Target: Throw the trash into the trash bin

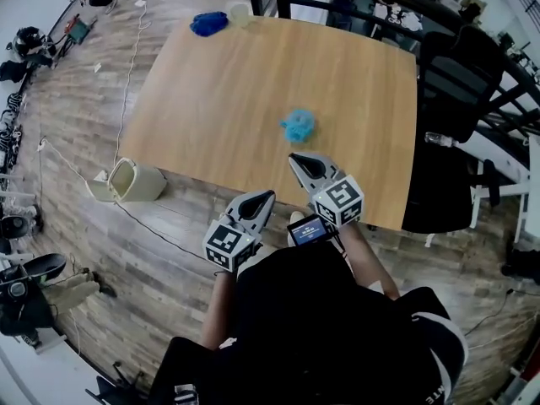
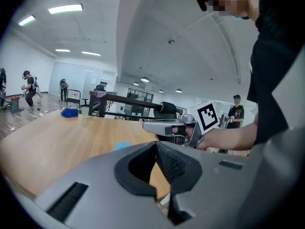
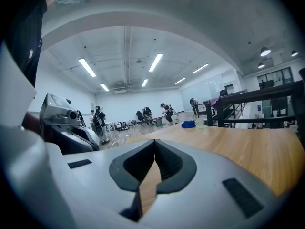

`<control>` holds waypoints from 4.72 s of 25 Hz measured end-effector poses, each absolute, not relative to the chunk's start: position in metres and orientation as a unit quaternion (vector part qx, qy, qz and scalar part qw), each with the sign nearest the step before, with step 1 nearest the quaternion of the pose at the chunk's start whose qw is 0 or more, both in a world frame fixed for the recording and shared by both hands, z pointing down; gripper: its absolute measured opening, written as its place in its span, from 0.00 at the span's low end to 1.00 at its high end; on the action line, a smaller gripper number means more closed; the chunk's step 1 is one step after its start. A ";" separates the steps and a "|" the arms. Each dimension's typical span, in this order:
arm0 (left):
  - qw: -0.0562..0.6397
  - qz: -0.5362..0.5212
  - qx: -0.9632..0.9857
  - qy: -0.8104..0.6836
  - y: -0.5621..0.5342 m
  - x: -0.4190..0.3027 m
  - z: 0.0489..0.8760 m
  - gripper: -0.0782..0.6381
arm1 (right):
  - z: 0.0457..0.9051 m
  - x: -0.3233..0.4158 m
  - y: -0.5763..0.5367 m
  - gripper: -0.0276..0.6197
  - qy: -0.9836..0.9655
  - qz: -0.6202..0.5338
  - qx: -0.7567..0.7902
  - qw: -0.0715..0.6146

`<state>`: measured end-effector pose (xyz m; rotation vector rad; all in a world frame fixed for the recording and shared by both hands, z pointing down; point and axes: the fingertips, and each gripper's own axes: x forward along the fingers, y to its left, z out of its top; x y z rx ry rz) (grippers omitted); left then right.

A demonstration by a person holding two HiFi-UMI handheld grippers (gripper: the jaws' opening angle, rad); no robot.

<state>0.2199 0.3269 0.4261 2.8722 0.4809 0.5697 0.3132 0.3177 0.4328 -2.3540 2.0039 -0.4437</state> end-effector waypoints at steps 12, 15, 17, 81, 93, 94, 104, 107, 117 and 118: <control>0.077 0.212 0.955 0.193 0.285 0.263 0.437 0.12 | 0.485 0.362 0.298 0.04 0.572 -0.197 -0.794 -0.053; 0.084 0.231 0.950 0.195 0.280 0.268 0.449 0.12 | 0.510 0.381 0.295 0.04 0.556 -0.211 -0.798 -0.098; 0.093 0.246 0.945 0.193 0.275 0.269 0.462 0.12 | 0.526 0.393 0.291 0.04 0.549 -0.221 -0.798 -0.114; 0.229 0.159 0.927 -0.250 0.027 -0.132 0.482 0.12 | 0.557 -0.053 -0.087 0.05 0.835 -0.143 -0.452 -0.280; 0.262 0.159 0.914 -0.267 -0.133 -0.165 0.487 0.12 | 0.555 -0.129 -0.270 0.05 0.864 -0.142 -0.390 -0.284; 0.262 0.164 0.913 -0.267 -0.162 -0.165 0.492 0.12 | 0.563 -0.132 -0.300 0.05 0.866 -0.146 -0.387 -0.283; 0.313 0.175 0.885 -0.297 -0.389 -0.167 0.550 0.12 | 0.639 -0.154 -0.524 0.05 0.881 -0.195 -0.342 -0.263; 0.329 0.173 0.882 -0.290 -0.418 -0.166 0.555 0.12 | 0.648 -0.155 -0.558 0.05 0.876 -0.207 -0.345 -0.265; 0.315 0.152 0.898 -0.268 -0.509 -0.175 0.599 0.12 | 0.769 -0.167 -0.624 0.05 0.841 -0.268 -0.379 -0.278; 0.312 0.149 0.901 -0.261 -0.521 -0.177 0.607 0.12 | 0.785 -0.167 -0.632 0.05 0.836 -0.275 -0.385 -0.278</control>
